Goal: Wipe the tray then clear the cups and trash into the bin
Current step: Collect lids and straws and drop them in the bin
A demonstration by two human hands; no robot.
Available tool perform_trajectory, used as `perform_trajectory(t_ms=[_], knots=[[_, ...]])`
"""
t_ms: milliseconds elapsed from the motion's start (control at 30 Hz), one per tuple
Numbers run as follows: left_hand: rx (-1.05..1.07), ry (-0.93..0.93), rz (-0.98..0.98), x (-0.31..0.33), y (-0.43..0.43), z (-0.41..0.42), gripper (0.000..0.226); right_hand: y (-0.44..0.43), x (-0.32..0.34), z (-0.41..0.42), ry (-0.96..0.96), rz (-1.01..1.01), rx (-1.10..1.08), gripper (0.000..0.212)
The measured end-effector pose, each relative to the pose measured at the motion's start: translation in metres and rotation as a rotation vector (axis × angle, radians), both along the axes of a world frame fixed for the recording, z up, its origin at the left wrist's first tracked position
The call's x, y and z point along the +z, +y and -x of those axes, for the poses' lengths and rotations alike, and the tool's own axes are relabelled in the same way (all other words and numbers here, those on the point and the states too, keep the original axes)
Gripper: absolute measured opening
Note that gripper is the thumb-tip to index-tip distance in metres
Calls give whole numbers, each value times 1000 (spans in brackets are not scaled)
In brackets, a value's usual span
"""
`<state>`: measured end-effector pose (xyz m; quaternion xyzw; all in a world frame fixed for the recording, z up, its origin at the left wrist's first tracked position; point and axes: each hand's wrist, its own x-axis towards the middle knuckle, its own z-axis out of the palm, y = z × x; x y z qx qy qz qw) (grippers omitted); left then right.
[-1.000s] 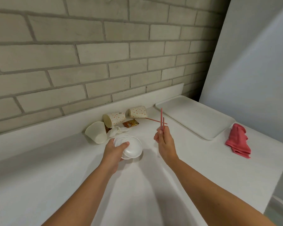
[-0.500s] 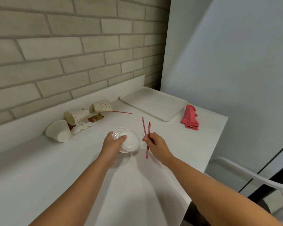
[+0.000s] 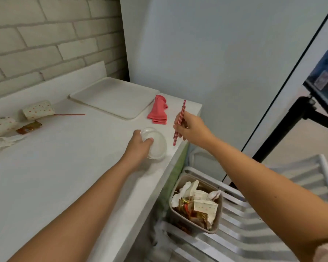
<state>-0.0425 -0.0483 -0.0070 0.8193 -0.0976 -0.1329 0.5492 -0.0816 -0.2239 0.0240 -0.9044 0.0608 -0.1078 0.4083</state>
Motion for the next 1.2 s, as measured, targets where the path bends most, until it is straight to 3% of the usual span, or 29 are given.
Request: perform_trajectory(t_ms=[200, 333, 500, 600, 667, 767, 1200], knots=[[-222, -89, -177, -25, -80, 38, 38, -66, -34, 32, 35, -53, -96, 12], [-296, -103, -346, -68, -108, 50, 34, -93, -70, 48, 161, -42, -128, 10], [-273, -83, -474, -115, -124, 58, 21, -115, -115, 62, 329, 49, -99, 7], [-237, -72, -580, -139, -125, 55, 17, -120, -136, 66, 388, 22, -98, 23], [-217, -62, -654, -153, -125, 53, 19, -123, -149, 67, 442, -11, -101, 15], [-214, -69, -735, -170, -127, 53, 24, -127, -166, 67, 498, 13, -91, 23], [-350, -145, -1106, -214, -132, 62, 25, -122, -212, 49, 611, 23, 7, 24]])
